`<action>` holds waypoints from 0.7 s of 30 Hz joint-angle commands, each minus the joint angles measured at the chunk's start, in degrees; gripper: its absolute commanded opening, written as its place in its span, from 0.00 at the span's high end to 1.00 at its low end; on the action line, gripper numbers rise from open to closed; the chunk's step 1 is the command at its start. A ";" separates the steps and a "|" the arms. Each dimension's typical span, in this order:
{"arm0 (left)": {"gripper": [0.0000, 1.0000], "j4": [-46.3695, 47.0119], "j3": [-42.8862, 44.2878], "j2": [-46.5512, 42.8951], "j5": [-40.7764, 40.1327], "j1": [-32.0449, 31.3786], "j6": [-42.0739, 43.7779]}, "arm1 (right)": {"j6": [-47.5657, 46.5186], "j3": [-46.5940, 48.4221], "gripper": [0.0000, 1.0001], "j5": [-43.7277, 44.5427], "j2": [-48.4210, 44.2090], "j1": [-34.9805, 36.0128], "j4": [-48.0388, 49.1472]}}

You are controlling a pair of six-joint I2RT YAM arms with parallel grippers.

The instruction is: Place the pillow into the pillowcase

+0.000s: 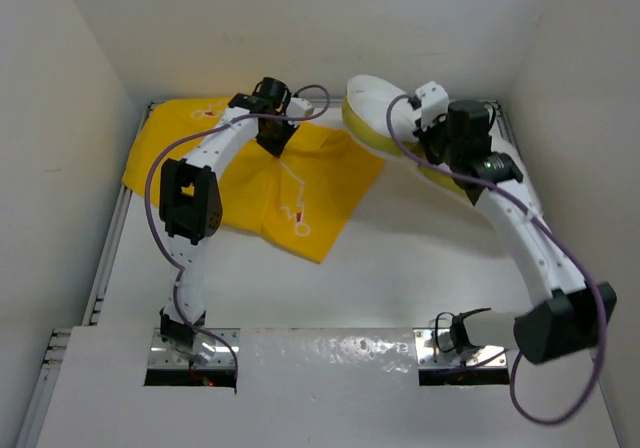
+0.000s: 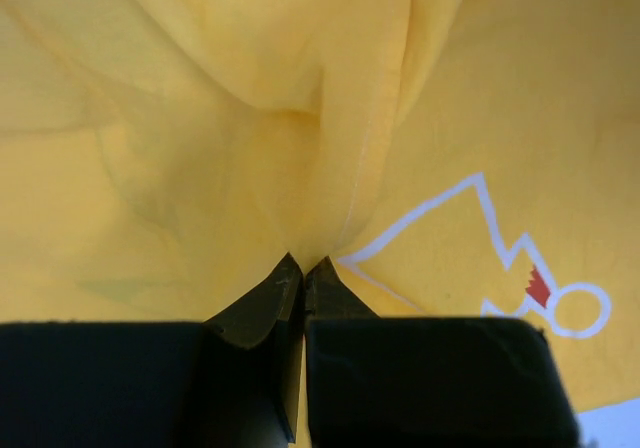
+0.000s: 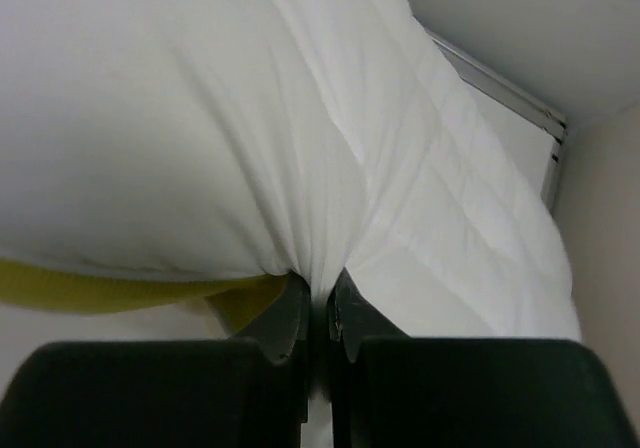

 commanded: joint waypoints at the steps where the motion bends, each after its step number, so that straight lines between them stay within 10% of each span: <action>1: 1.00 1.20 5.64 1.33 3.88 1.03 -0.80 | -2.31 -6.28 1.00 -11.28 -10.86 7.82 -5.21; 7: 1.00 2.17 6.35 1.60 6.51 2.34 -0.36 | 7.51 -17.54 1.00 -18.06 -14.74 13.72 -10.69; 8: 1.00 2.08 6.27 1.42 7.04 2.61 -0.36 | 8.57 -18.94 0.87 -18.67 -14.48 14.43 -10.52; 9: 1.00 1.65 6.00 1.25 7.39 2.87 -0.36 | 9.28 -19.48 0.37 -20.77 -14.04 14.96 -10.78; 13: 0.82 -0.02 3.20 -0.68 7.22 3.05 0.95 | 7.28 -8.97 0.07 -22.99 -7.64 15.23 -14.11; 21: 0.60 -2.31 -3.67 -2.10 -0.06 3.05 -0.53 | 5.03 14.75 0.01 -37.46 13.70 5.07 0.44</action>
